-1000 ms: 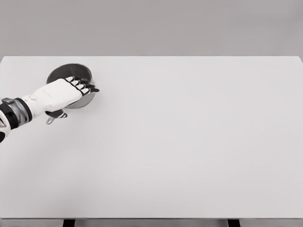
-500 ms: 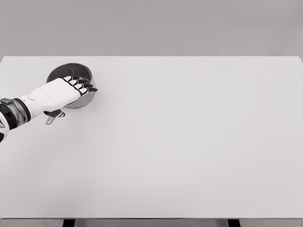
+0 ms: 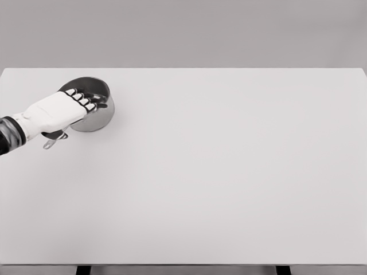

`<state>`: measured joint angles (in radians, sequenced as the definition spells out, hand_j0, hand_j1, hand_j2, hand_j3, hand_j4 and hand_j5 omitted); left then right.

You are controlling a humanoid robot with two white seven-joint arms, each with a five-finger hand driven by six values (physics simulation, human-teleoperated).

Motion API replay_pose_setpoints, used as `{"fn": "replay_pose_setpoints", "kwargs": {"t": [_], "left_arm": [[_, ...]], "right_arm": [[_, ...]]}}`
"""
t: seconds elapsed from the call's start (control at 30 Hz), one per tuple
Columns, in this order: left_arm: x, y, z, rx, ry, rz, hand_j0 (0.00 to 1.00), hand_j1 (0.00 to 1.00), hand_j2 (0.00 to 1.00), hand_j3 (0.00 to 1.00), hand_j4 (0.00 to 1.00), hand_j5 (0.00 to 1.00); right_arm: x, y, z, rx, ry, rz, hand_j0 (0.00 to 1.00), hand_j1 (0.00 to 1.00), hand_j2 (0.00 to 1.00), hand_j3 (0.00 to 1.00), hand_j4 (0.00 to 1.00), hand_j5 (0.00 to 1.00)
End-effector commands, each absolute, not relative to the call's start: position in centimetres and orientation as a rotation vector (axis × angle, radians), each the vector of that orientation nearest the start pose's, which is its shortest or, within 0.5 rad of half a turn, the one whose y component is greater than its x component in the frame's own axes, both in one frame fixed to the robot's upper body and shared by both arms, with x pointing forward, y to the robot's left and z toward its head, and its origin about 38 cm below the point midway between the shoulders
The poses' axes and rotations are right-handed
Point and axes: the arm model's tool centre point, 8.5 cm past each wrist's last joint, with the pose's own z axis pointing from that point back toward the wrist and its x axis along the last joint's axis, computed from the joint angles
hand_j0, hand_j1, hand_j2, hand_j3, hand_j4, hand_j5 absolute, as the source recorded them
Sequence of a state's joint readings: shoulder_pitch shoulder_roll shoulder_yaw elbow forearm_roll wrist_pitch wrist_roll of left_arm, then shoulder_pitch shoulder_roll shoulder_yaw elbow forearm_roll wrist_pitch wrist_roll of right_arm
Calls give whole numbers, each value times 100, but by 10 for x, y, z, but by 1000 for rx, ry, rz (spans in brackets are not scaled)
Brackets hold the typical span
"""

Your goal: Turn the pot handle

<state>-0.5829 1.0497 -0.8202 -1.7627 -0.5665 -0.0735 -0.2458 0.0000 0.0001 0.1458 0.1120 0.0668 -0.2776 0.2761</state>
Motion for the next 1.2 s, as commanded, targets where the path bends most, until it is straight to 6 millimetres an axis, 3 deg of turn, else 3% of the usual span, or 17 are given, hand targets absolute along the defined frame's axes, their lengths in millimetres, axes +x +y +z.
{"fn": "replay_pose_setpoints", "kwargs": {"t": [0.0, 1.17], "left_arm": [[398, 316, 212, 838, -1216, -1990, 100, 100, 100, 100, 100, 100], [398, 346, 232, 961, -1165, -1974, 100, 100, 100, 100, 100, 100]], "right_arm": [[-16, -248, -256, 213, -122, 238, 100, 100, 100, 100, 100, 100], [-16, -248, -256, 213, -122, 238, 100, 100, 100, 100, 100, 100]]}}
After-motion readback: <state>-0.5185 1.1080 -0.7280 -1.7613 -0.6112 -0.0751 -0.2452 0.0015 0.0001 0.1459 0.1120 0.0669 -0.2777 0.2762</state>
